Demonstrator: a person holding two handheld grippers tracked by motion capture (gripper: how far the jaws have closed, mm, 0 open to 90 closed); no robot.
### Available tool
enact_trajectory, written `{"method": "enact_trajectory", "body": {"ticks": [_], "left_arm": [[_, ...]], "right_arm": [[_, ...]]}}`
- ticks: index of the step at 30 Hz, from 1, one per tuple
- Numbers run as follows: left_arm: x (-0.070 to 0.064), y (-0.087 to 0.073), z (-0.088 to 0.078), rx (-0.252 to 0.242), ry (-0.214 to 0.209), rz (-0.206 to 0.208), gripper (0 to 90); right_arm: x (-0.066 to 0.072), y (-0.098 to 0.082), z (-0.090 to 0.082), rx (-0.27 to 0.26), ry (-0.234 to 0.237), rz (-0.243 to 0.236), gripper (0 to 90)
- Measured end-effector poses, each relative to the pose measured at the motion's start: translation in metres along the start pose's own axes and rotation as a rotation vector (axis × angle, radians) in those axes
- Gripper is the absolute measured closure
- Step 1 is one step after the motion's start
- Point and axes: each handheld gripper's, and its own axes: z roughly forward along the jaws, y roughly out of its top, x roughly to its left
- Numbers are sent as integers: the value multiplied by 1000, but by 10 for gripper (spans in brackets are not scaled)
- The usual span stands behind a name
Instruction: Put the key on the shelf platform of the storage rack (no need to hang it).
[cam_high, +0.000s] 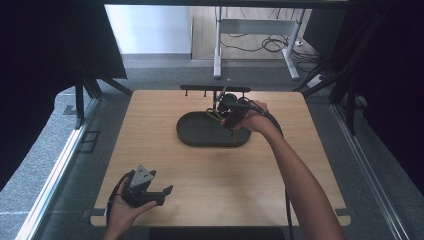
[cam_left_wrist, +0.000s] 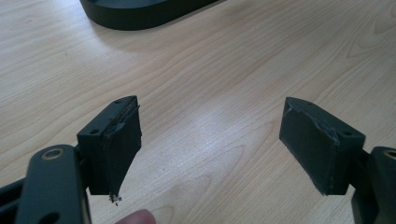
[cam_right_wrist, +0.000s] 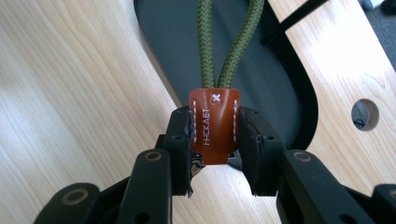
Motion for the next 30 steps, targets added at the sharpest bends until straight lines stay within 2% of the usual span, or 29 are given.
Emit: {"method": "enact_trajectory", "body": {"ticks": [10, 20, 30], "left_arm": [[0, 0, -1, -1, 2, 1, 211], [1, 0, -1, 1, 2, 0, 211], [0, 0, 0, 0, -1, -1, 211]], "right_arm": [[-6, 9, 8, 13, -7, 5, 671], [-17, 13, 16, 8, -5, 24, 670], [-24, 15, 30, 7, 14, 48, 670]]}}
